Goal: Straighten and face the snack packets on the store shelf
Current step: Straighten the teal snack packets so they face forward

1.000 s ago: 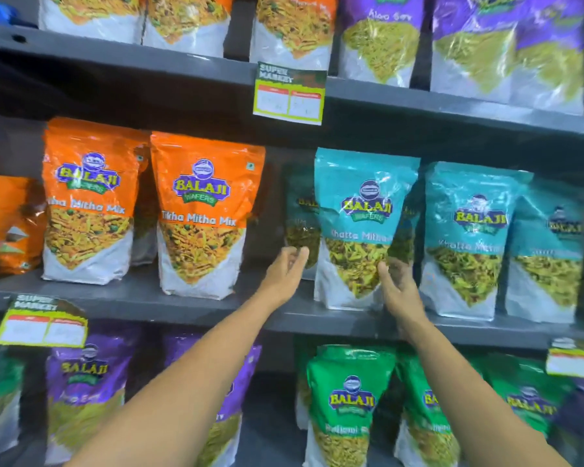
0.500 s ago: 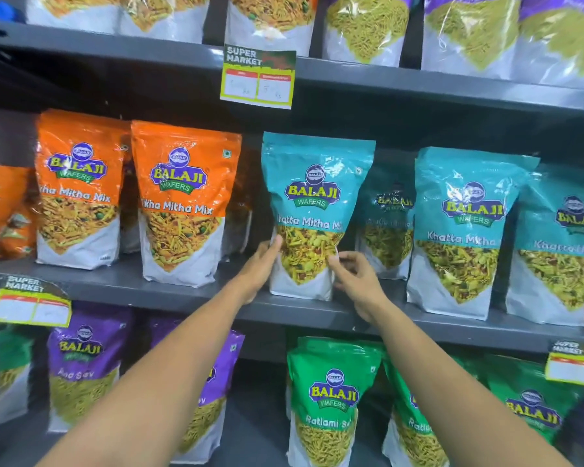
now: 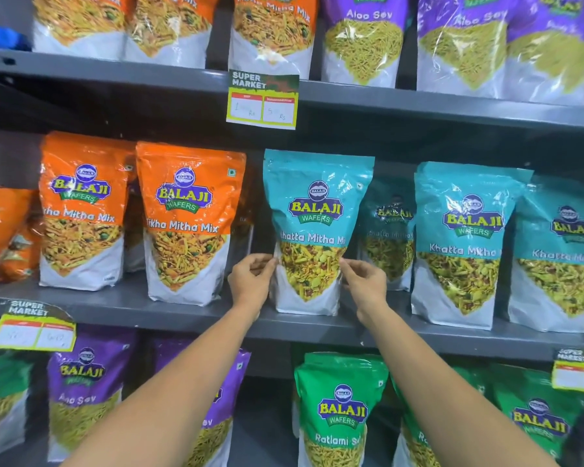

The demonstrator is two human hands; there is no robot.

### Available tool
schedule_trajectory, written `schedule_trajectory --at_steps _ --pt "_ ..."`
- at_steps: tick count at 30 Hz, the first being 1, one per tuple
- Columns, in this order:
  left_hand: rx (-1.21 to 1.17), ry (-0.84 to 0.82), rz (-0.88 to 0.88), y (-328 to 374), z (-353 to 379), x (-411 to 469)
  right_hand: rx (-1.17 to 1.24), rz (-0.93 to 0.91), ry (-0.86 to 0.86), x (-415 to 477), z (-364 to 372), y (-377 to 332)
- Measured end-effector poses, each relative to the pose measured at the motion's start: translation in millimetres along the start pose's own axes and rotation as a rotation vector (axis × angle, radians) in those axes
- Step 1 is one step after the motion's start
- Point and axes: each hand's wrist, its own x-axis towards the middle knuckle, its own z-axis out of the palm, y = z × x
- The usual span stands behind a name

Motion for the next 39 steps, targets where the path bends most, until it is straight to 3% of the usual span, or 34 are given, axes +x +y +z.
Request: schedule_trajectory --at_steps 7,14,20,25,30,35,39 --pt "-0.183 -0.099 -0.163 -3.7 0.1 6.8 0.132 0.134 0.007 0.8 0.8 0.4" --pt "-0.248 -0.177 -0.309 -3.9 -1.4 11.9 0.185 0.153 0.006 -3.5 4.3 1.8" --pt "-0.233 -0.096 -0.229 -2.7 -1.4 11.9 0.215 0.109 0.093 -7.3 -1.0 6.8" --pt "-0.279 -0.203 -0.270 3.1 -8.8 23.9 0.241 0.108 -0.009 -1.4 -12.6 -4.2" --pt "-0.365 -0.152 -0.195 42.0 5.0 47.2 0.261 0.007 -0.060 17.8 -3.4 -38.6" --pt "-0.367 -0.105 -0.190 53.5 14.1 63.0 0.316 -0.020 -0.007 28.3 11.3 -61.8" --pt "-0.374 -0.161 -0.185 50.9 14.8 70.5 0.351 -0.048 -0.034 35.3 9.5 -69.8"
